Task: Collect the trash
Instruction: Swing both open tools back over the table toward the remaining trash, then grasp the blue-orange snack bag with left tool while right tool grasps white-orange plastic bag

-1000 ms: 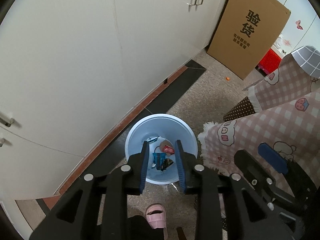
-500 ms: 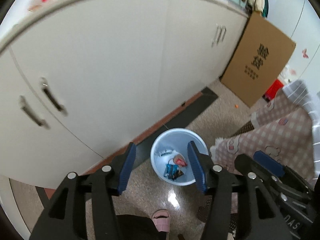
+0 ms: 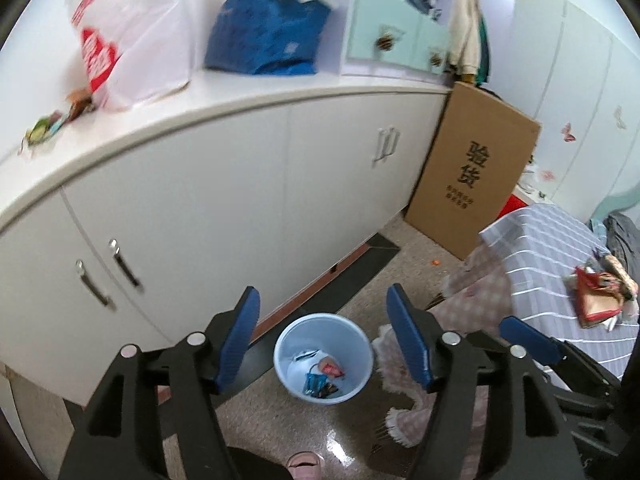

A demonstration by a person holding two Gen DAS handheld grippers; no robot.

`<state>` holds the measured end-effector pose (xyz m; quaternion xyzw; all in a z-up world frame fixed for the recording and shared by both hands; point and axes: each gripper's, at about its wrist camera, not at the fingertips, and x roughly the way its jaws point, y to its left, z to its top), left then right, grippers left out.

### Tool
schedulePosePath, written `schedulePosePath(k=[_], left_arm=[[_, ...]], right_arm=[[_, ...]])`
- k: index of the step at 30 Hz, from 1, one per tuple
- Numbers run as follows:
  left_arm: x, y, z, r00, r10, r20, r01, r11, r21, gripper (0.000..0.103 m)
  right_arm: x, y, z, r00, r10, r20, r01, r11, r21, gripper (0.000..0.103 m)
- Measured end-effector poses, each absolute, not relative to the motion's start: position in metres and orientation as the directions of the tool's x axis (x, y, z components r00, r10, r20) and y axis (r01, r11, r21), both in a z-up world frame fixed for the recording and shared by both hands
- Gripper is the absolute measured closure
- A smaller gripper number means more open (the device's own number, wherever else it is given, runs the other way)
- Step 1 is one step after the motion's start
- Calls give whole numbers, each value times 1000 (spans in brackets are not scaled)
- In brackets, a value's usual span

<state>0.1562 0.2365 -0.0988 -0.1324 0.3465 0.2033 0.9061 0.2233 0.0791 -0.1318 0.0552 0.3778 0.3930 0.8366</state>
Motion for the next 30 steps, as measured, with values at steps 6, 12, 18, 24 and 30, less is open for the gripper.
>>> schedulePosePath(k=[6, 12, 18, 24, 30], left_arm=[[183, 181, -67, 733, 202, -650, -347, 933, -101, 37], [220, 105, -42, 764, 62, -643, -181, 976, -122, 34], [266, 22, -31, 737, -51, -674, -13, 996, -90, 34], [313, -53, -30, 679, -138, -721, 126, 990, -70, 32], [360, -108, -39, 609, -158, -778, 202, 979, -41, 32]], right_arm=[[233, 15, -104, 507, 658, -557, -567, 741, 359, 35], [248, -65, -75, 620, 581, -528, -489, 812, 318, 33], [270, -150, -59, 704, 480, -524, -384, 877, 288, 32], [302, -220, -57, 765, 327, -555, -252, 945, 209, 29], [361, -285, -78, 749, 138, -648, -98, 990, 98, 21]])
